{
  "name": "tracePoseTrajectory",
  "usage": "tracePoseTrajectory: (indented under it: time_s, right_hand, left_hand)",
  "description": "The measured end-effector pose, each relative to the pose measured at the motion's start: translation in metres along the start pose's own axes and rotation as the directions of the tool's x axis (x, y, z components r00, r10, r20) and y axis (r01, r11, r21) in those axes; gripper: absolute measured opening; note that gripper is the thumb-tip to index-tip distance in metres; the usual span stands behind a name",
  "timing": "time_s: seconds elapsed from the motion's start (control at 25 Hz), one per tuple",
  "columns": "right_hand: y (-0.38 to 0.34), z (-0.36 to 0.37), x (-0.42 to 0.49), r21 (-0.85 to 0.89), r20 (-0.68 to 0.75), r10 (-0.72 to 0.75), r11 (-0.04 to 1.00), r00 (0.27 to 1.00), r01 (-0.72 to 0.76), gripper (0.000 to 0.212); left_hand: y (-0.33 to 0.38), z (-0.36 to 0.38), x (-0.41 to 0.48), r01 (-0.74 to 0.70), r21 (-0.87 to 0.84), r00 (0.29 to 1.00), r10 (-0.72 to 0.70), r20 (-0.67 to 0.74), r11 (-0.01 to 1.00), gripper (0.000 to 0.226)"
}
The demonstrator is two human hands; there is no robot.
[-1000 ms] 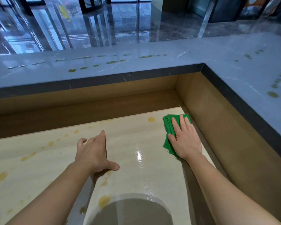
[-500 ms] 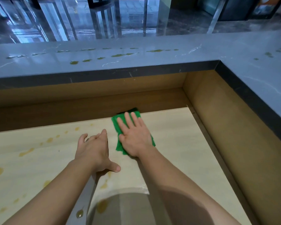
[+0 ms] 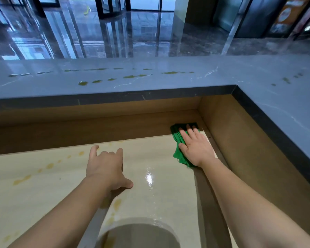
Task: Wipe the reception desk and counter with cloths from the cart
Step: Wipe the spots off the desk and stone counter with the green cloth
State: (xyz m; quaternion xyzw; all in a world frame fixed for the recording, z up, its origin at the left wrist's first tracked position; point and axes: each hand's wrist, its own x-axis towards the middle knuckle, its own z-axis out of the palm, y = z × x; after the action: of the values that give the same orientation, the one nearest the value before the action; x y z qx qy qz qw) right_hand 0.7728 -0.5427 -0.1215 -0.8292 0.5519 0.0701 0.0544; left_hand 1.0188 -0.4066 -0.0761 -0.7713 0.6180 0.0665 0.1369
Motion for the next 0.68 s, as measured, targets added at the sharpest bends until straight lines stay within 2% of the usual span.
tracePoseTrajectory:
  time_s: [0.12,0.24,0.32,0.4,0.48,0.6,0.68]
  right_hand:
    - [0.001,-0.001,0.016,-0.021,-0.006,0.13,0.991,0.991,-0.131,0.058]
    - [-0.026,-0.004,0.029,-0.006,0.006,0.308,0.951,0.951,-0.308,0.056]
    - [-0.058,-0.008,0.04,0.014,0.019,0.328,0.944,0.944,-0.329,0.056]
    - [-0.099,-0.008,0.049,0.045,0.004,0.204,0.978,0.979,-0.204,0.059]
    - [-0.145,-0.005,0.05,0.09,0.006,-0.007,0.996,1.0,0.006,0.059]
    - [-0.179,-0.003,0.039,0.097,0.044,-0.273,0.959,0.961,0.268,0.057]
    - [-0.164,-0.006,0.042,0.121,0.049,-0.324,0.941,0.945,0.316,0.056]
  left_hand:
    - [-0.006,0.01,0.0,-0.042,-0.009,0.999,0.042,-0.035,0.999,0.069]
    - [-0.011,0.019,0.0,-0.061,-0.063,0.997,0.057,-0.058,0.996,0.067]
    - [-0.012,0.021,0.0,-0.077,-0.071,0.994,0.071,-0.082,0.995,0.066]
    - [-0.012,0.021,0.0,-0.085,-0.067,0.993,0.079,-0.087,0.994,0.065]
    - [-0.012,0.02,0.0,-0.087,-0.068,0.993,0.081,-0.089,0.994,0.064]
    - [-0.01,0.019,-0.001,-0.08,-0.06,0.994,0.076,-0.077,0.995,0.067]
    - [-0.009,0.017,0.0,-0.081,-0.043,0.995,0.079,-0.06,0.996,0.071]
